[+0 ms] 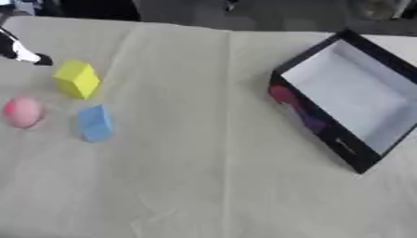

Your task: Pick up the objects with one hand, pass them to the other hand, and then place them into the box on the other side of the table.

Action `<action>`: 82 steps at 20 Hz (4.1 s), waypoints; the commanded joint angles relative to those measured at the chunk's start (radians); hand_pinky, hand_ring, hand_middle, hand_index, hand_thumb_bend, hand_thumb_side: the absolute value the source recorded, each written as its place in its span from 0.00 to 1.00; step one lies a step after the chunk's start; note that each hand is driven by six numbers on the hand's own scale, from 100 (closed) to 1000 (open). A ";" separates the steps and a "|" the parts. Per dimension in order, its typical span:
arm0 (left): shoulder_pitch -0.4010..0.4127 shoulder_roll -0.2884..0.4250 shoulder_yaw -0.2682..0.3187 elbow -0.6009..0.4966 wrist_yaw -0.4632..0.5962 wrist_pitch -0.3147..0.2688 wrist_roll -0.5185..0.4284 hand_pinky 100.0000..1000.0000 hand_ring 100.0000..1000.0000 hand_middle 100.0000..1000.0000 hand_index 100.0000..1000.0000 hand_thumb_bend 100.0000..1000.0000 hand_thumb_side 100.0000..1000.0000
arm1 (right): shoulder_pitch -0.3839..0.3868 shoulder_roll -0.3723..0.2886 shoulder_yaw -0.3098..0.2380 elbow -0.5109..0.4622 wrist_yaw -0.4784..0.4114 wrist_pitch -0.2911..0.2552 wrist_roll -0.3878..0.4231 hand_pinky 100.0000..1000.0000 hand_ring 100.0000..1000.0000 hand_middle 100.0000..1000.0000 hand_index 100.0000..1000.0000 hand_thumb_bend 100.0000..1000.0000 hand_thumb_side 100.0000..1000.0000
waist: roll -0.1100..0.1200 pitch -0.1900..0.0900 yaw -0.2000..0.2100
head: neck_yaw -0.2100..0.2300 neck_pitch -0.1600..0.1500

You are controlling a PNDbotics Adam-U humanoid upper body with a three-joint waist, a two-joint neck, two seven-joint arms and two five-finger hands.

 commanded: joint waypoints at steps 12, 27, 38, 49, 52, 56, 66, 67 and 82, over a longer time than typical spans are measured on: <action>-0.063 -0.012 0.007 0.058 -0.229 -0.143 -0.146 1.00 0.86 0.78 0.80 0.75 0.09 | -0.010 -0.022 0.009 -0.019 0.020 0.013 0.013 0.70 0.92 0.88 0.99 0.00 0.48 | -0.009 0.015 -0.020 | -0.037 -0.013; -0.062 -0.021 0.018 0.074 -0.401 -0.129 -0.172 0.97 0.88 0.81 0.83 0.88 0.31 | -0.018 -0.013 0.021 -0.019 0.032 0.029 0.028 0.70 0.92 0.87 0.99 0.00 0.49 | -0.008 0.029 -0.032 | -0.031 -0.023; -0.068 -0.055 0.049 0.140 -0.517 -0.080 -0.098 0.97 0.88 0.80 0.82 0.83 0.15 | -0.025 0.001 0.030 -0.019 0.035 0.043 0.037 0.70 0.91 0.86 0.99 0.00 0.50 | -0.009 0.040 -0.045 | -0.011 -0.036; -0.074 -0.073 0.059 0.166 -0.549 -0.071 -0.042 0.96 0.86 0.78 0.78 0.78 0.01 | -0.027 0.012 0.036 -0.019 0.041 0.054 0.044 0.70 0.91 0.86 0.98 0.00 0.52 | -0.010 0.045 -0.051 | -0.004 -0.039; -0.073 -0.074 0.060 0.170 -0.561 -0.068 -0.048 0.95 0.86 0.77 0.77 0.77 0.00 | -0.027 0.014 0.037 -0.019 0.041 0.056 0.045 0.70 0.91 0.86 0.98 0.00 0.52 | -0.010 0.047 -0.053 | -0.001 -0.039; -0.071 -0.075 0.065 0.176 -0.572 -0.060 -0.046 0.93 0.85 0.75 0.74 0.74 0.00 | -0.026 0.017 0.038 -0.019 0.042 0.058 0.045 0.70 0.91 0.86 0.98 0.00 0.52 | -0.010 0.047 -0.054 | -0.002 -0.040; -0.076 -0.078 0.065 0.178 -0.573 -0.056 -0.030 0.83 0.77 0.64 0.63 0.63 0.00 | -0.023 0.018 0.039 -0.019 0.042 0.061 0.049 0.70 0.92 0.86 0.99 0.00 0.54 | -0.011 0.043 -0.052 | 0.003 -0.038; -0.076 -0.078 0.065 0.179 -0.570 -0.055 -0.028 0.80 0.75 0.60 0.60 0.58 0.00 | -0.022 0.017 0.039 -0.019 0.041 0.061 0.048 0.70 0.92 0.86 0.99 0.00 0.55 | -0.011 0.042 -0.051 | 0.003 -0.037; -0.086 -0.067 0.061 0.165 -0.504 -0.035 -0.007 0.74 0.67 0.52 0.50 0.41 0.00 | -0.013 0.006 0.038 -0.019 0.034 0.057 0.048 0.71 0.92 0.86 0.99 0.00 0.57 | -0.012 0.023 -0.045 | -0.006 -0.023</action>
